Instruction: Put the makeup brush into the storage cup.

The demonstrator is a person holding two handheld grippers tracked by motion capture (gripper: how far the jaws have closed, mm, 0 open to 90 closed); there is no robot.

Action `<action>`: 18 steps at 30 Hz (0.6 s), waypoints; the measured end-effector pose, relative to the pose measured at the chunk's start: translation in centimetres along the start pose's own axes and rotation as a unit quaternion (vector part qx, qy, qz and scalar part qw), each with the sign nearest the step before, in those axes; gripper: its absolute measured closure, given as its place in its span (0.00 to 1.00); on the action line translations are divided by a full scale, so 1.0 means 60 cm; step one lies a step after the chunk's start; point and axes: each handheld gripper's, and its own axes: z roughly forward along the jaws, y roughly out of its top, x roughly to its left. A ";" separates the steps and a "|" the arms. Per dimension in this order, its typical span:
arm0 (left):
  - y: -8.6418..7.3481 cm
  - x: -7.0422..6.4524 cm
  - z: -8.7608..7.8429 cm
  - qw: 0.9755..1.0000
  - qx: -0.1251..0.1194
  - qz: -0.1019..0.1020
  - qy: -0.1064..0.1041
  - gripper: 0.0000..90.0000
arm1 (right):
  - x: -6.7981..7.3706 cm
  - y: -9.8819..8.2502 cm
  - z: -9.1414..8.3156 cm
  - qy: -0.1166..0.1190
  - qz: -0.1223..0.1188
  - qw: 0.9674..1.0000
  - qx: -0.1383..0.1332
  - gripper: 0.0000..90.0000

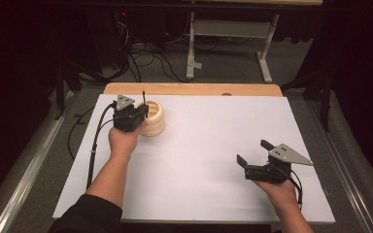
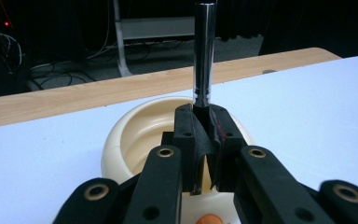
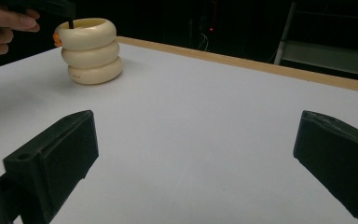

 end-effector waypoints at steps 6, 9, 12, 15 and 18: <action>0.000 -0.002 0.000 1.000 0.002 0.007 0.001 0.87 | 0.000 0.000 0.000 -0.001 0.002 1.000 0.000 0.01; 0.001 -0.004 -0.003 1.000 -0.005 0.008 -0.006 0.66 | 0.000 0.000 0.000 -0.001 0.002 1.000 0.000 0.01; 0.004 -0.008 -0.008 1.000 -0.012 0.012 -0.009 0.58 | 0.000 0.000 0.000 0.000 0.001 1.000 0.000 0.01; 0.006 -0.013 -0.014 1.000 -0.018 0.015 -0.015 0.53 | 0.001 0.000 0.001 -0.001 -0.001 1.000 -0.001 0.01; 0.008 -0.018 -0.020 1.000 -0.018 0.017 -0.019 0.49 | 0.001 0.000 0.001 -0.001 -0.003 1.000 -0.001 0.01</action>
